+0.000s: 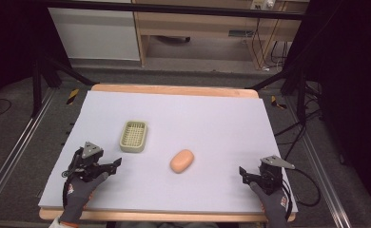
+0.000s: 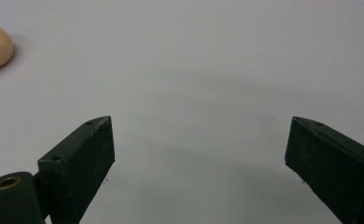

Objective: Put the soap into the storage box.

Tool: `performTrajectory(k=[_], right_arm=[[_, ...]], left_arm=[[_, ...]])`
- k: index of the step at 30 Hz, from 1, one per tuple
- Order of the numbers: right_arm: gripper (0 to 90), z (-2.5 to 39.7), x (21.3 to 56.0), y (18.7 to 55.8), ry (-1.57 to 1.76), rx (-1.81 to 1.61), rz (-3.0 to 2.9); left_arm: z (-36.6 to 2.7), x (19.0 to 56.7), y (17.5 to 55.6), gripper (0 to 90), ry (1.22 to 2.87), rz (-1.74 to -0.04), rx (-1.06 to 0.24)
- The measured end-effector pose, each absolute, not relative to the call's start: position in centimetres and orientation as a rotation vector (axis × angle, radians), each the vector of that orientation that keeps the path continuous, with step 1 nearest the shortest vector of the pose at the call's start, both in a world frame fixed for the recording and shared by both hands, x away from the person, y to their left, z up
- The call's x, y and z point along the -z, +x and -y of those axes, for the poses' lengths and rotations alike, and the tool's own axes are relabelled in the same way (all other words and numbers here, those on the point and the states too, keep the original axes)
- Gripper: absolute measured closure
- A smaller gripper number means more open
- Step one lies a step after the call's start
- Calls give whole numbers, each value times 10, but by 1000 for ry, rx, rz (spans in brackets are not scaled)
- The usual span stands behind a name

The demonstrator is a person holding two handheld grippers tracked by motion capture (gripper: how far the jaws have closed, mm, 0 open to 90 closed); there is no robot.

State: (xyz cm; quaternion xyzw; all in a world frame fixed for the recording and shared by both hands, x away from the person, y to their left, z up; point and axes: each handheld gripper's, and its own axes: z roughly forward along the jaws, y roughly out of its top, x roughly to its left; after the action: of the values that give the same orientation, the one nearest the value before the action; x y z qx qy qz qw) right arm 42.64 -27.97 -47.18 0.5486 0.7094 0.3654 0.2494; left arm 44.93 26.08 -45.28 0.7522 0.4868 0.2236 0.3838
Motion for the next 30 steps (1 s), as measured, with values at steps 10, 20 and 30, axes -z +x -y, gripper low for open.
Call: performTrajectory(k=[10,20,30], right_arm=[[102,280,472,426,1498,-985,-1920],[102,277,472,427,1483,-988,-1934],[101,277,471,427,1488,-1007,-1935]], left_arm=[[-244,442,445,218,1932,-1173,-538],[-228,434,442,227,1955,-1123,-514],[-219,428,441,231,1970,-1099,-510]])
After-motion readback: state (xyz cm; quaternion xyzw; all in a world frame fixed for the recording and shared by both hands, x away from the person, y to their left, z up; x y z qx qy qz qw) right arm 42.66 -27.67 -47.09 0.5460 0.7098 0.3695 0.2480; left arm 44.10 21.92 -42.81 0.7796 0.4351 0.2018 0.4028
